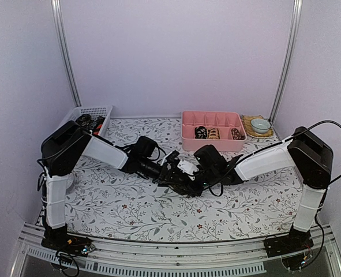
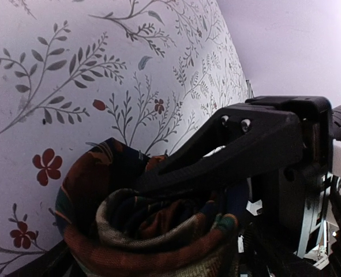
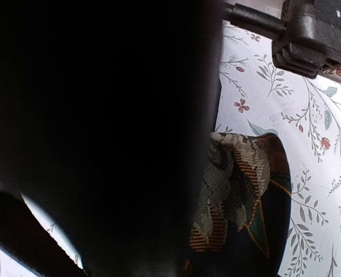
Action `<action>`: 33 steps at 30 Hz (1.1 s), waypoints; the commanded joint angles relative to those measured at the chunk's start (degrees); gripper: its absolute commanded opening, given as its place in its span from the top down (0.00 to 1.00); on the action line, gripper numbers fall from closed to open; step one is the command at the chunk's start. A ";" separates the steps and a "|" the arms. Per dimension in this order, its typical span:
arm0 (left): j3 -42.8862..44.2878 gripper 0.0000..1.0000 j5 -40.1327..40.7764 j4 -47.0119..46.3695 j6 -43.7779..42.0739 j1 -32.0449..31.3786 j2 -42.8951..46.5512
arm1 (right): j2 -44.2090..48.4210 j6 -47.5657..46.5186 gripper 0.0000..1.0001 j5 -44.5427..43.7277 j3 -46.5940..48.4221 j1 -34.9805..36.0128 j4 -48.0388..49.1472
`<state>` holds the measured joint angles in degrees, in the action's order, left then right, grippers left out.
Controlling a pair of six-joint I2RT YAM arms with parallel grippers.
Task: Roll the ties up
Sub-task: Roll the tie at the center of the board.
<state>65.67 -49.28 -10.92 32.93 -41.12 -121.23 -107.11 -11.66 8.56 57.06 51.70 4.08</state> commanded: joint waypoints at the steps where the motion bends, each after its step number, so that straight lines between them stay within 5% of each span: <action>1: 0.30 0.11 -1.25 6.33 -2.69 -0.61 -3.80 | -2.14 -0.62 0.46 -0.03 -0.23 0.00 -3.35; 11: 2.68 0.24 -8.34 4.94 -3.25 -2.49 -6.90 | -2.12 -1.21 0.46 -0.47 -0.23 0.92 -2.05; 23: 1.75 0.59 -12.32 -0.57 0.58 -2.47 -6.83 | -1.97 -1.74 0.44 -2.52 -1.29 1.64 -0.57; 28: 1.67 0.72 -11.79 -0.70 0.93 -2.05 -6.21 | -1.25 -2.04 0.37 -3.34 -2.02 1.89 -0.05; 33: 0.19 0.86 -10.80 -0.52 0.80 -1.05 -4.01 | 0.92 -1.70 0.18 -5.35 -2.59 1.91 -1.17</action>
<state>67.72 -59.70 -11.60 33.69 -42.30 -126.78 -107.11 -13.15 6.15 55.42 53.34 2.44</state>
